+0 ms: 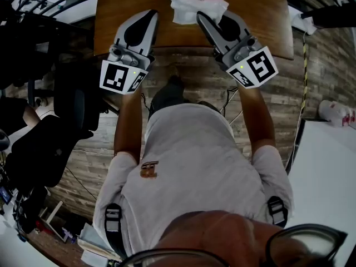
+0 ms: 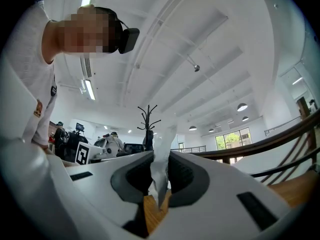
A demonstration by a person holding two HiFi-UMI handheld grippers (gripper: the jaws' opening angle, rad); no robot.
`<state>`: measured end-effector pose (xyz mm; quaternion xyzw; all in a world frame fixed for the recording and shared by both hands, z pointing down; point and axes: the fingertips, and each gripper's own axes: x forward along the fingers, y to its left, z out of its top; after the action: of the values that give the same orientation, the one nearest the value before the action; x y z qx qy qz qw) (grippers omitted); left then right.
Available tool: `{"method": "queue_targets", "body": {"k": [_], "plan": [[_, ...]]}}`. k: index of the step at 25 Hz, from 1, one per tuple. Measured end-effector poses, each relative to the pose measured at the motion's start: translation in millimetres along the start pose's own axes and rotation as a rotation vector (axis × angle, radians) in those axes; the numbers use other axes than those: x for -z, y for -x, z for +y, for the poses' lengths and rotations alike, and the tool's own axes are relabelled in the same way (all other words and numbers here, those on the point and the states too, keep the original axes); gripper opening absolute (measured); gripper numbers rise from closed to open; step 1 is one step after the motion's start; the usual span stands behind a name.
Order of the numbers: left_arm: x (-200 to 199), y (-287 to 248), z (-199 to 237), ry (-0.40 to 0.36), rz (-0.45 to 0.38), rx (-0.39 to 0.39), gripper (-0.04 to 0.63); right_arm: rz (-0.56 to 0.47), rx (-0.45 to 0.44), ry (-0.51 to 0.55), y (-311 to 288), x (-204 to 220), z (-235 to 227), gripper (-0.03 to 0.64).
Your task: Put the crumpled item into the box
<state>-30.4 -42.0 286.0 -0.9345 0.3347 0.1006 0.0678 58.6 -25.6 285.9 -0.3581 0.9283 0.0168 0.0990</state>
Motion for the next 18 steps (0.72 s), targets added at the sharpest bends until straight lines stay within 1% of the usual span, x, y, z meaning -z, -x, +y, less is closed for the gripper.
{"method": "queue_targets", "body": {"k": [6,10,18], "plan": [[13.1,-43.9,52.5,0.000,0.008,0.017,0.020,0.017,0.024,-0.002,-42.3,8.3,-51.6,0.066],[23.5,-60.8,104.0,0.001,0.018,0.030,0.020,0.038,0.043,-0.004,-91.2,20.1,-80.6,0.066],[50.5,-91.6,188.7,0.001,0.029,0.046,0.020,0.105,0.050,0.011,-175.1,50.1,-134.0,0.066]]}}
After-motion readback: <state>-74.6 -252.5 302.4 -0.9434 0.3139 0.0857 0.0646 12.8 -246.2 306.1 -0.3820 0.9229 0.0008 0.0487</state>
